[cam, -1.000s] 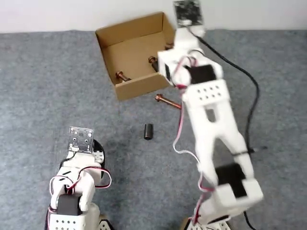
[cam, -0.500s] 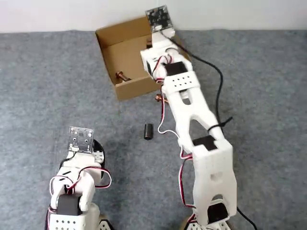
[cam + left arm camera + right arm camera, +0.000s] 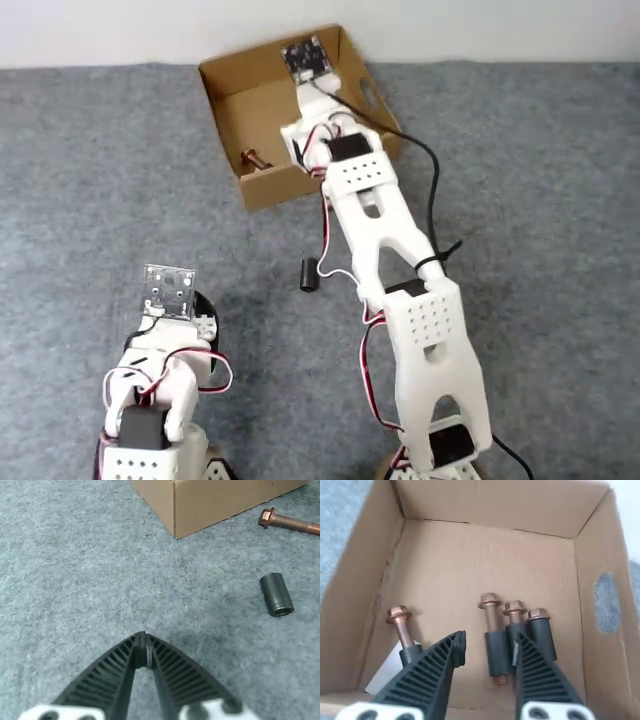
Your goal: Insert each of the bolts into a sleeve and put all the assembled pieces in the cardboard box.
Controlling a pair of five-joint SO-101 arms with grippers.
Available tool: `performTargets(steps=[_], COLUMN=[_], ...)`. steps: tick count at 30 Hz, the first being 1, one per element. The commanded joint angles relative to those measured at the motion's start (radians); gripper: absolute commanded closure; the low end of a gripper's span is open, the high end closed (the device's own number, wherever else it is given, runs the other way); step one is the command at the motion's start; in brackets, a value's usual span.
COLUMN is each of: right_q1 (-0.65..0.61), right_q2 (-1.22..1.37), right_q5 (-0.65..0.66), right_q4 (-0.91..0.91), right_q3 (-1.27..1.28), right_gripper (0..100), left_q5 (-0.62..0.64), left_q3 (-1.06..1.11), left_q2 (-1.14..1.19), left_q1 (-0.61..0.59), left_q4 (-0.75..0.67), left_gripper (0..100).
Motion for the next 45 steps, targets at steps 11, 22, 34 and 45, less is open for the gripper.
performTargets(steps=[11, 22, 34, 45], right_q1=[-0.008, -0.008, -0.004, 0.031], right_q2=[-0.119, -0.237, -0.257, -0.205], right_q5=[0.008, 0.008, 0.038, 0.304], right_q4=[0.180, 0.499, 0.825, 0.872], right_q3=[-0.084, -0.084, -0.084, -0.080], right_gripper=[98.7, 99.0, 98.7, 98.7], left_q5=[-0.003, -0.003, -0.003, -0.003], left_q3=[-0.004, -0.004, -0.004, -0.004], left_q2=[-0.002, -0.002, -0.002, -0.002], left_q1=[-0.006, -0.006, -0.006, -0.008], left_q4=[0.003, 0.003, 0.003, 0.003], left_gripper=[100, 100, 100, 100])
